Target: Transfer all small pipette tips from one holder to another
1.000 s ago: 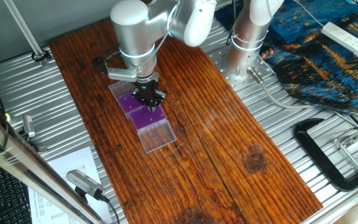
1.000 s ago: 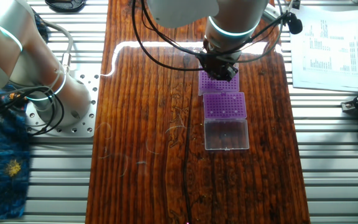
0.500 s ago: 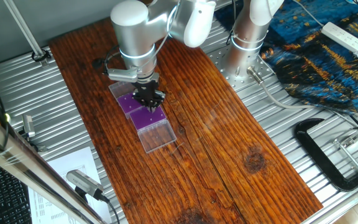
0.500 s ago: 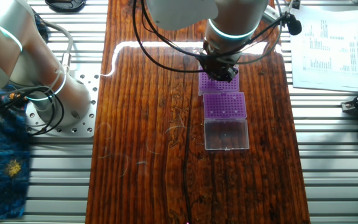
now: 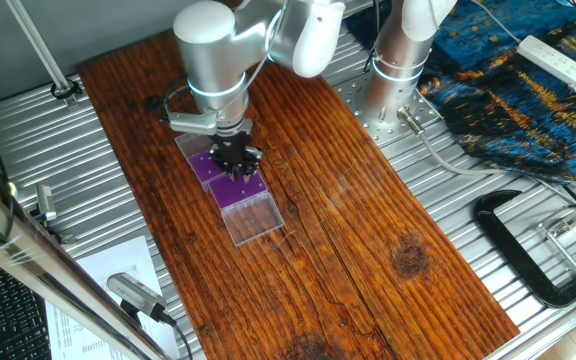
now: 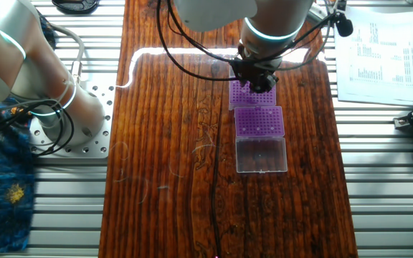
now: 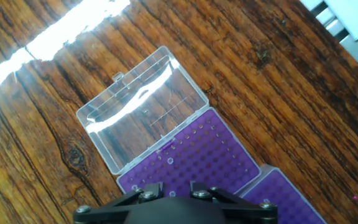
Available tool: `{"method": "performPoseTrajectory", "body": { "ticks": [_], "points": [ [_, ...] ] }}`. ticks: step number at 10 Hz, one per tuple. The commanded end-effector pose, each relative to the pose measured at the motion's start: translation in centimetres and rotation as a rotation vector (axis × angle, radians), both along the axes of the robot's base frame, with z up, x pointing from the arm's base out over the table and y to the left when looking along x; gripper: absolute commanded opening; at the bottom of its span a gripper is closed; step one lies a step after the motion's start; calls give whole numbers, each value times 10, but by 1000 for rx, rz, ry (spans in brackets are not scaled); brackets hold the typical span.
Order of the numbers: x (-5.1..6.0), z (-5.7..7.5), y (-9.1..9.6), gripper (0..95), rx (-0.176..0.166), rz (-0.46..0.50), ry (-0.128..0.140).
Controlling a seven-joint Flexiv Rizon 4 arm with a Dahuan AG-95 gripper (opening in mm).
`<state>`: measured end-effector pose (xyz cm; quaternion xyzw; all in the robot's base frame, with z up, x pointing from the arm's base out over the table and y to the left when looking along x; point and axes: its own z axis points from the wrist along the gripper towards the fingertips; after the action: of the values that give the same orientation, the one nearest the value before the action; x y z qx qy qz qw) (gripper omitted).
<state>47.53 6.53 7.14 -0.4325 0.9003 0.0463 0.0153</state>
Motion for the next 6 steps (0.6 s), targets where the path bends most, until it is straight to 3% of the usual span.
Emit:
{"method": "performPoseTrajectory", "body": {
  "ticks": [1, 6],
  "points": [
    [13, 5, 1, 190, -26, 14, 4],
    [49, 3, -29, 190, -48, 88, 7]
  ]
}}
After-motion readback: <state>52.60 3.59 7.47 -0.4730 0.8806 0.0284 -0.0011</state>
